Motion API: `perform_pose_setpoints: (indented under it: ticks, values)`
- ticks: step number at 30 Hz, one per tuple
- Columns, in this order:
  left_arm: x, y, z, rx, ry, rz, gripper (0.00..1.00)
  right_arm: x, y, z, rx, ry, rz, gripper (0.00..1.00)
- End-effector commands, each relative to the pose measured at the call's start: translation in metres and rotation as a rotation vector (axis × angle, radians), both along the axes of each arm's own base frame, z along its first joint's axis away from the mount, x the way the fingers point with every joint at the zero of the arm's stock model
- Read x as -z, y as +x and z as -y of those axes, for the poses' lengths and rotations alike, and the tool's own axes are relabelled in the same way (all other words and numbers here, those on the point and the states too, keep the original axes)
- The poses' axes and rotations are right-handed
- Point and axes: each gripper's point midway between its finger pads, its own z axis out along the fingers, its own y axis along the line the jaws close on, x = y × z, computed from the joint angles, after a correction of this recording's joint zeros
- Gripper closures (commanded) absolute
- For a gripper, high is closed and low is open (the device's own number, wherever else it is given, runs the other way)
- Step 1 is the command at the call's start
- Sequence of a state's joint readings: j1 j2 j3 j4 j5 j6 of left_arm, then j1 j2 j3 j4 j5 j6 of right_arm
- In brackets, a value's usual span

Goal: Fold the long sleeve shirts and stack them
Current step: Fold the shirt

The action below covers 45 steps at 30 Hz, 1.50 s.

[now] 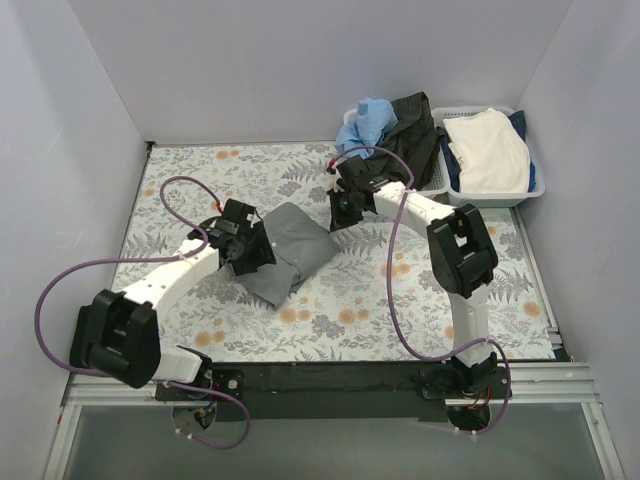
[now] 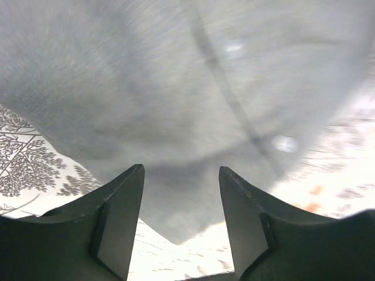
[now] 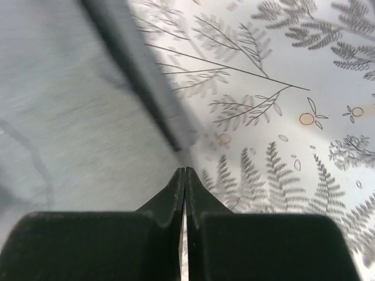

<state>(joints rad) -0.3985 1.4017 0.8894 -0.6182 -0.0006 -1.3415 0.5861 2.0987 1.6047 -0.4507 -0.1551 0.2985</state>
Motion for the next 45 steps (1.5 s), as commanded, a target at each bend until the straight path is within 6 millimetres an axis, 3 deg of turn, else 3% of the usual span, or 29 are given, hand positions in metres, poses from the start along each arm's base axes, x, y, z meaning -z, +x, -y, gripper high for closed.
perform_pose_setpoints:
  ticks: [1, 7, 11, 15, 22, 25, 27, 33, 36, 38, 43, 45]
  values:
    - [-0.056, -0.001, 0.019, 0.060, -0.132, 0.114, 0.47, -0.071, -0.012, -0.013, -0.071, 0.087, 0.117, 0.95]
    - [-0.030, -0.024, 0.029, 0.105, -0.139, 0.048, 0.55, -0.064, -0.052, -0.046, -0.207, 0.115, 0.061, 0.95]
    - [-0.015, -0.029, 0.037, 0.134, -0.139, 0.019, 0.58, -0.045, -0.071, -0.063, -0.276, 0.117, 0.003, 0.93]
    - [0.015, -0.043, 0.039, 0.156, -0.090, -0.058, 0.60, -0.019, -0.080, -0.067, -0.294, 0.097, -0.059, 0.92]
    - [0.074, -0.076, 0.015, 0.169, 0.113, -0.244, 0.60, 0.034, -0.071, -0.033, -0.192, -0.040, -0.118, 0.94]
    - [0.083, -0.081, -0.006, 0.130, 0.226, -0.270, 0.60, 0.050, -0.069, -0.010, -0.143, -0.100, -0.138, 0.95]
    - [0.079, -0.076, -0.006, 0.127, 0.234, -0.253, 0.60, 0.054, -0.075, -0.001, -0.140, -0.116, -0.154, 0.95]
    - [0.055, -0.042, -0.008, 0.046, 0.277, -0.219, 0.57, 0.049, -0.112, 0.005, -0.212, -0.114, -0.179, 0.95]
    - [0.056, -0.035, -0.016, -0.015, 0.248, -0.249, 0.56, 0.022, -0.118, -0.006, -0.262, -0.079, -0.113, 0.91]
    - [0.058, -0.031, -0.026, -0.070, 0.232, -0.268, 0.56, -0.004, -0.108, -0.012, -0.254, -0.044, -0.047, 0.87]
    - [0.046, -0.014, -0.032, -0.082, 0.208, -0.222, 0.52, -0.051, -0.054, -0.010, -0.160, -0.045, 0.131, 0.76]
    - [0.041, -0.010, -0.033, -0.085, 0.204, -0.216, 0.51, -0.043, -0.043, -0.003, -0.145, -0.081, 0.128, 0.72]
